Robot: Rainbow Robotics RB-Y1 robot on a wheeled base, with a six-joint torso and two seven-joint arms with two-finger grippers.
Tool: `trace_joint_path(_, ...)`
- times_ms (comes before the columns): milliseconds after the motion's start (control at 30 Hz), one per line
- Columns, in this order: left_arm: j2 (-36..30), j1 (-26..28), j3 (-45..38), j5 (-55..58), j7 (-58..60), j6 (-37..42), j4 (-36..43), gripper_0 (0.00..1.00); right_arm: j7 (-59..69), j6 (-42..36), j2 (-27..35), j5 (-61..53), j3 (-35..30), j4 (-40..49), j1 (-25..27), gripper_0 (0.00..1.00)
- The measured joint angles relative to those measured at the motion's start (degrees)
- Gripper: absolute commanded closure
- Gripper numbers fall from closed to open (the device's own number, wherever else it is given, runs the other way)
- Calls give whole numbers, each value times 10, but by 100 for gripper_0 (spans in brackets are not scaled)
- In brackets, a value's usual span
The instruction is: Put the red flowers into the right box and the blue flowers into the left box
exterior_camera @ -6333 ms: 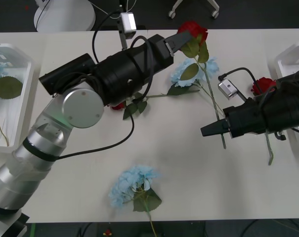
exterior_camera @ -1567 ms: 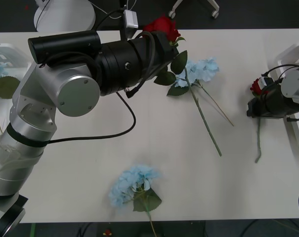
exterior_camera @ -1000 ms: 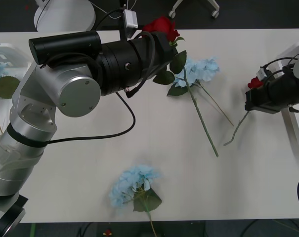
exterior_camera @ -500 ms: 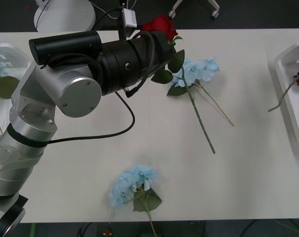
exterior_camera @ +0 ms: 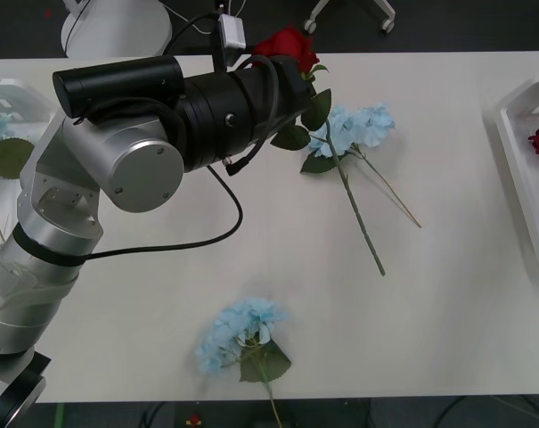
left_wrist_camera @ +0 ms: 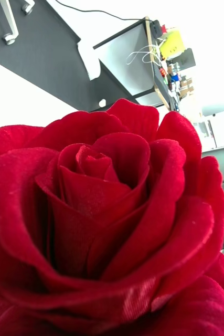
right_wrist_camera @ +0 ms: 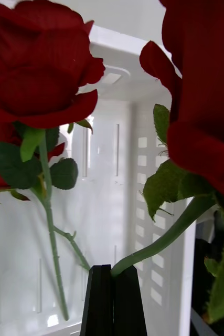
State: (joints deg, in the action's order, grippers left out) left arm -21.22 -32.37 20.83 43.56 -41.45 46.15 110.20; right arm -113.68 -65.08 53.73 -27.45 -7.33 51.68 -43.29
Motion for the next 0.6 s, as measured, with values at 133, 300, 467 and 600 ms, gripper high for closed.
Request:
trace_joint_path(133,0,0,0,-1,0,0,0,100,0,39,-22,68,26,-2,0,100)
trace_joint_path(300,0,0,0,-2,0,0,0,100,0,90,-60,147,56,-10,0,100)
trace_joint_path(467,0,0,0,-4,0,0,0,100,0,138,-87,167,60,-56,0,100)
trace_joint_path(600,0,0,0,-7,0,0,0,100,0,162,-97,177,60,-86,0,100)
